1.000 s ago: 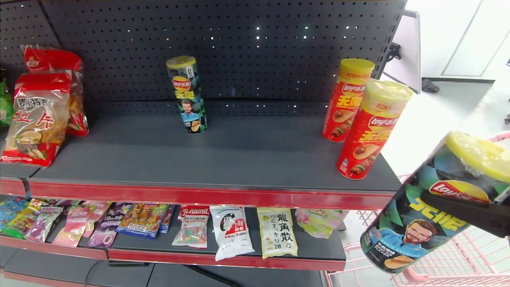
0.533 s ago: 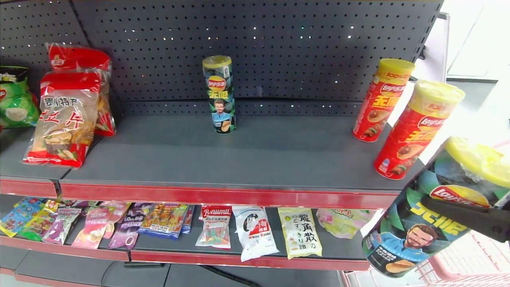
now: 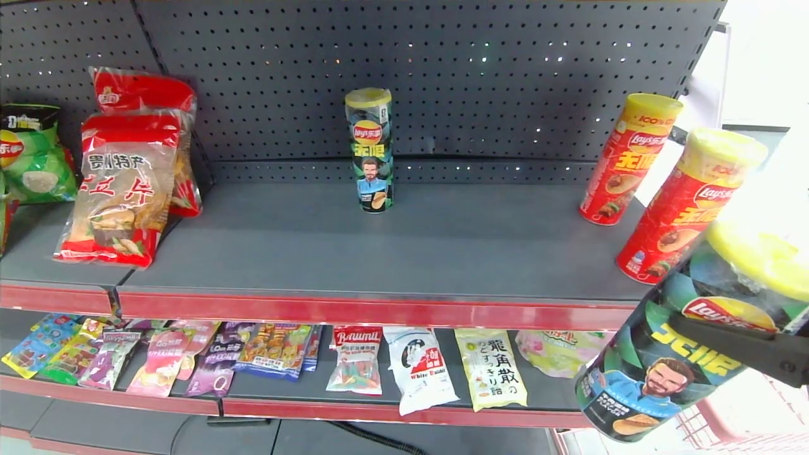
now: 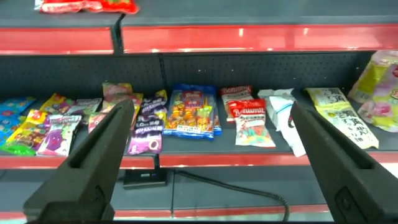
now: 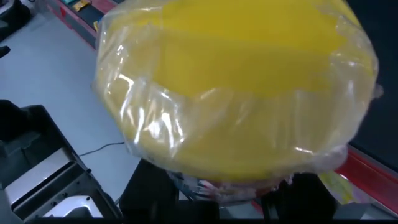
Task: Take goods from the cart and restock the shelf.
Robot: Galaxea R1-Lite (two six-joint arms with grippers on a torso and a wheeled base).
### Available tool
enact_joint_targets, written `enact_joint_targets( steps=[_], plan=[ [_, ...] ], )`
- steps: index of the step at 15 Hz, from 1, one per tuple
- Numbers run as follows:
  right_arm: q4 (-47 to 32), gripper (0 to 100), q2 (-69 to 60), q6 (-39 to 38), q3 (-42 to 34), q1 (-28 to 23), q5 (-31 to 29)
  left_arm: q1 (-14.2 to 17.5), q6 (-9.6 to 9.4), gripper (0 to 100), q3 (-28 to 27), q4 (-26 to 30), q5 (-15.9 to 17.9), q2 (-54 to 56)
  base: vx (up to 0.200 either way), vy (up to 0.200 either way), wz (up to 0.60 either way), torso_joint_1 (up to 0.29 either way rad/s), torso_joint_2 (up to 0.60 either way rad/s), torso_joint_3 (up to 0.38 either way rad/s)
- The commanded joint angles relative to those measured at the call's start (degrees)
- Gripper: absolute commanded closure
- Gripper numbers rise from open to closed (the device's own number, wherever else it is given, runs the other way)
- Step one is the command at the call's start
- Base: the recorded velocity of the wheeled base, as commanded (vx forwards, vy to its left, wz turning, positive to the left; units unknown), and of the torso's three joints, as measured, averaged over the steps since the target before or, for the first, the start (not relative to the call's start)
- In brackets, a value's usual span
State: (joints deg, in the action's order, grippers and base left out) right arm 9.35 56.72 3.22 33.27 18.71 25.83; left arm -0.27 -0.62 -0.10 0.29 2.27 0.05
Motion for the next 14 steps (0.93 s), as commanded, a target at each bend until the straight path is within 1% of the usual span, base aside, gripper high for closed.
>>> enact_joint_targets(
  steps=[1,3,11,14],
  plan=[
    [0.0,100,0.1,0.0,-0.1,0.0,0.0,0.0,0.01,0,0.0,0.0,0.0,0.0,0.0,0.0,0.0,0.0,0.0,0.0],
    [0.0,100,0.1,0.0,-0.3,0.0,0.1,0.0,0.01,0,0.0,0.0,0.0,0.0,0.0,0.0,0.0,0.0,0.0,0.0],
    [0.0,100,-0.6,0.0,-1.5,0.0,0.1,0.0,0.09,0,0.0,0.0,0.0,0.0,0.2,0.0,0.0,0.001,0.0,0.006],
    [0.0,100,-1.8,0.0,-2.9,-0.1,0.0,0.0,0.01,0,0.0,0.0,0.0,0.0,0.0,0.0,0.0,0.0,0.0,0.0]
  ],
)
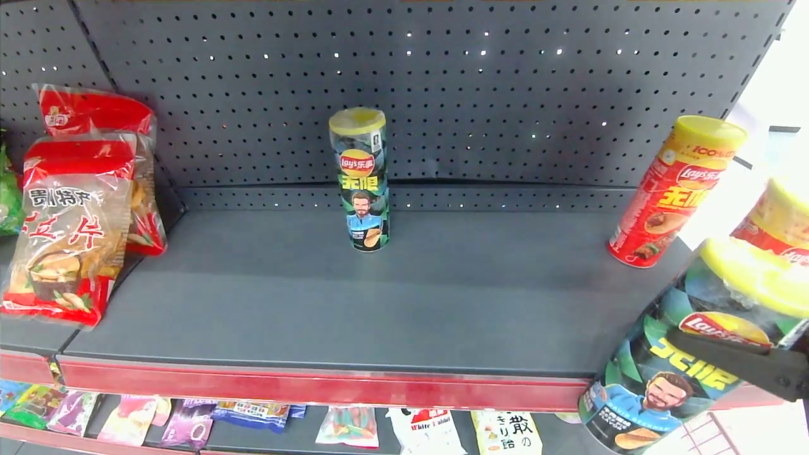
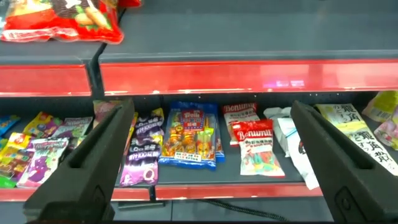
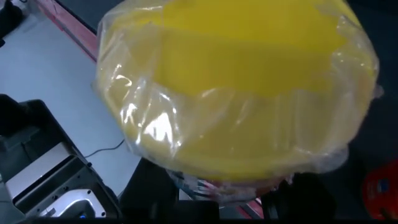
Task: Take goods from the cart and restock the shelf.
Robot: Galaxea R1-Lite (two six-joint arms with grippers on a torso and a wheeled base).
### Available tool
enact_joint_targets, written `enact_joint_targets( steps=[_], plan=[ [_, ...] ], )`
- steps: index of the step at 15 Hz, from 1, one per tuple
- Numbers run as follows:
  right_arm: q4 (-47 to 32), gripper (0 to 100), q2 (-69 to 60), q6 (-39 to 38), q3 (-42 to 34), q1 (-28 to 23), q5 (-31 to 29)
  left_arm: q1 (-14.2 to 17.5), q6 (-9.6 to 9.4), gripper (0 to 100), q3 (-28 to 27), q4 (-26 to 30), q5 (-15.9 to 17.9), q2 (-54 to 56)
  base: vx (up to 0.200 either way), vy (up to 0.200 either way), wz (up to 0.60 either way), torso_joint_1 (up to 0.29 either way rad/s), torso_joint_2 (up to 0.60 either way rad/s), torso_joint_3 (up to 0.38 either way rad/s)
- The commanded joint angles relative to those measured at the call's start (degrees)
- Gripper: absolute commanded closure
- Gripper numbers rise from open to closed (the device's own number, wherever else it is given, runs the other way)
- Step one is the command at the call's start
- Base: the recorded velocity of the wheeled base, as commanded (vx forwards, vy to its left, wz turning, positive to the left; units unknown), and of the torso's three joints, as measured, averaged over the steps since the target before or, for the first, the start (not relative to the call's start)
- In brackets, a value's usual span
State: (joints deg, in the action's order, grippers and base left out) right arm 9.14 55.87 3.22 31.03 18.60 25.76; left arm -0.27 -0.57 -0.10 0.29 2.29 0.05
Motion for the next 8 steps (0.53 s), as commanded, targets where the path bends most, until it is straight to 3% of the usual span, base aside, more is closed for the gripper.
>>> enact_joint_targets(
  steps=[1,4,8],
  plan=[
    [0.2,100,-1.5,0.0,-1.0,0.0,0.1,0.0,0.05,0,0.0,0.0,0.0,0.0,0.0,0.0,0.0,0.0,0.0,0.0],
    [0.2,100,-1.4,0.0,0.2,-0.1,0.1,0.0,0.05,0,0.0,0.0,0.0,0.0,0.0,0.0,0.0,0.0,0.0,0.0],
    [-0.5,100,2.3,0.0,13.1,1.2,0.0,0.0,-0.04,0,0.0,0.0,0.0,0.0,0.0,0.0,0.0,0.0,0.0,0.0]
  ],
)
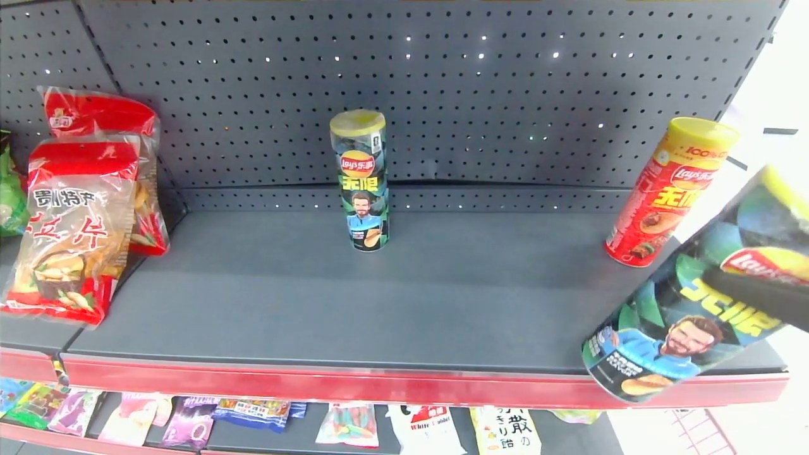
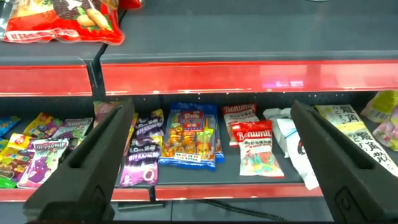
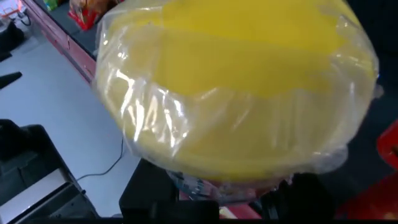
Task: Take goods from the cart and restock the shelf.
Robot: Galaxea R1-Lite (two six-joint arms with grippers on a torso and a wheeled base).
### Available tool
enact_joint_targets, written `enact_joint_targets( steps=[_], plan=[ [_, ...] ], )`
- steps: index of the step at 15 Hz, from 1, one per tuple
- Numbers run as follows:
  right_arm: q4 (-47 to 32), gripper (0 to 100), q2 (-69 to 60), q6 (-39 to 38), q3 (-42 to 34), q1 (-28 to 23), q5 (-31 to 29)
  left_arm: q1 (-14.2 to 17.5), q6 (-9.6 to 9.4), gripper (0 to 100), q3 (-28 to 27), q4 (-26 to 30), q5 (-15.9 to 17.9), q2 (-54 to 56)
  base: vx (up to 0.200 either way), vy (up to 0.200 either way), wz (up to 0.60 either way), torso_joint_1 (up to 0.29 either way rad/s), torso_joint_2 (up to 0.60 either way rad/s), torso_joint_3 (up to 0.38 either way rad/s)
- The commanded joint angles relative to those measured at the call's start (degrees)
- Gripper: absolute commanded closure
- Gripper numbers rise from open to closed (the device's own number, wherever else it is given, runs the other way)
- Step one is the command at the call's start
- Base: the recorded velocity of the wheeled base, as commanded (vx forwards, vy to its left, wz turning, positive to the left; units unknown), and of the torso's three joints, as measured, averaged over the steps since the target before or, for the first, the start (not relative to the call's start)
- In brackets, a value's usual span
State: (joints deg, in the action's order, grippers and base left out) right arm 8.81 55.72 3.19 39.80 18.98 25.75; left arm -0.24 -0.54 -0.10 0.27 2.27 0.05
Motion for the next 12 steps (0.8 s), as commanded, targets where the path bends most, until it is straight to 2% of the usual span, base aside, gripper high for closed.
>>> enact_joint_targets(
  steps=[1,3,12],
  plan=[
    [-0.1,100,3.5,0.1,5.3,2.7,-0.1,0.0,0.01,0,0.0,0.0,0.0,0.0,0.0,0.0,0.0,0.0,0.0,0.0],
    [0.2,100,4.2,0.1,4.1,7.5,-0.6,0.0,-0.08,0,0.0,0.0,0.0,0.0,0.0,0.0,0.0,0.0,0.0,0.0],
    [0.5,100,2.6,-0.1,-0.6,7.6,-1.2,0.0,-0.17,0,0.0,0.0,0.0,0.0,0.0,0.0,0.0,0.0,0.0,0.0]
  ],
)
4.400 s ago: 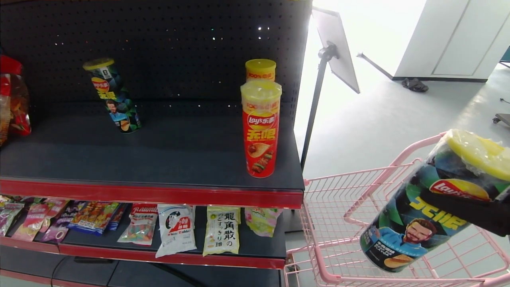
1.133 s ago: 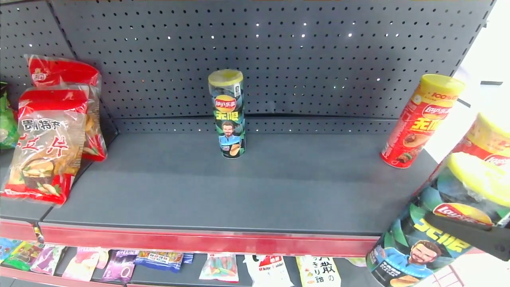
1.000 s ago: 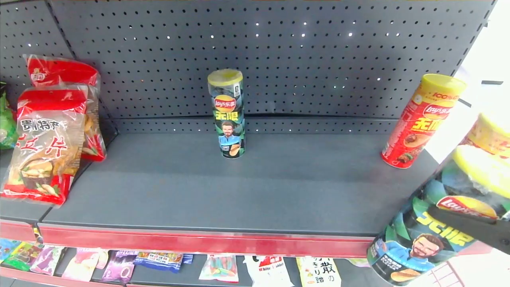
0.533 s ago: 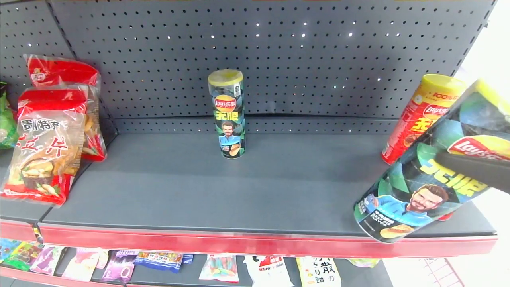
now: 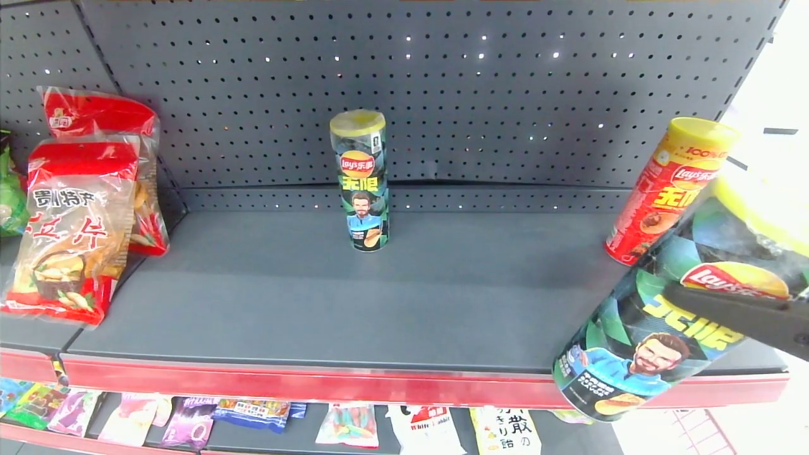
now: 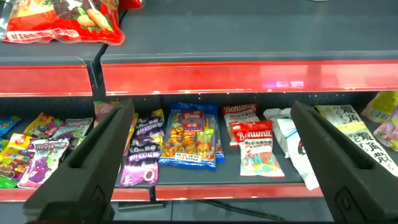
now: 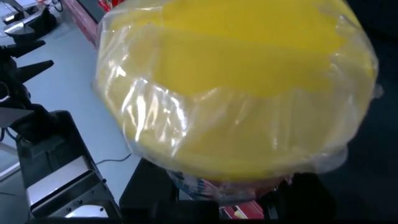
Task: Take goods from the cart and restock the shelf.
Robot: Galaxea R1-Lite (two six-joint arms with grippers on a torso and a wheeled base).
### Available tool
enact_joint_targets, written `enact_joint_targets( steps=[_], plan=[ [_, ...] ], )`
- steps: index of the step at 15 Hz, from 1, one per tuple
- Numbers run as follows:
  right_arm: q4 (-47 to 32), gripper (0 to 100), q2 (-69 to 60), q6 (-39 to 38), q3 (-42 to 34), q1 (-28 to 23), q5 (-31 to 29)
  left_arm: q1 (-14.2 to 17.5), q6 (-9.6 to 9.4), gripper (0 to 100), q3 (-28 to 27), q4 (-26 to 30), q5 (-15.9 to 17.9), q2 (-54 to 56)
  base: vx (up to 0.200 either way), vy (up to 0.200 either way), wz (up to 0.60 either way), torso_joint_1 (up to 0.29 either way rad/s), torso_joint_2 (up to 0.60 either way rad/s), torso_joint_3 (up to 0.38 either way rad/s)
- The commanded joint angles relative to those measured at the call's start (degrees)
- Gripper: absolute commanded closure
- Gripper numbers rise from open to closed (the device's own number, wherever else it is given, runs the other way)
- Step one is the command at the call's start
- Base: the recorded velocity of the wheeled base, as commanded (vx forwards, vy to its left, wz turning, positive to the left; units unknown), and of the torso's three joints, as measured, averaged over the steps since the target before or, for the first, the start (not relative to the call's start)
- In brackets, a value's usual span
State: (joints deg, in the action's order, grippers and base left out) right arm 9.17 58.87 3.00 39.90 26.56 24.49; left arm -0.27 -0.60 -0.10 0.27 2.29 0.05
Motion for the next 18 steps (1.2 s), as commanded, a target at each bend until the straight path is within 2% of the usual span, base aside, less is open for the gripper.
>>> enact_joint_targets(
  steps=[1,17,18],
  plan=[
    [0.1,100,-0.5,0.0,-0.8,0.0,0.0,0.0,-0.02,0,0.0,0.0,0.0,0.0,0.0,0.0,0.0,0.0,0.0,0.0],
    [0.1,100,-0.2,0.1,-1.0,0.0,0.0,0.0,0.33,0,0.0,0.0,-0.1,0.0,0.013,0.0,0.0,0.0,0.0,0.0],
    [0.1,100,-0.2,0.1,-1.0,0.0,0.0,0.0,0.16,0,0.0,0.0,0.0,0.0,0.0,0.2,0.0,0.007,0.0,0.007]
  ],
)
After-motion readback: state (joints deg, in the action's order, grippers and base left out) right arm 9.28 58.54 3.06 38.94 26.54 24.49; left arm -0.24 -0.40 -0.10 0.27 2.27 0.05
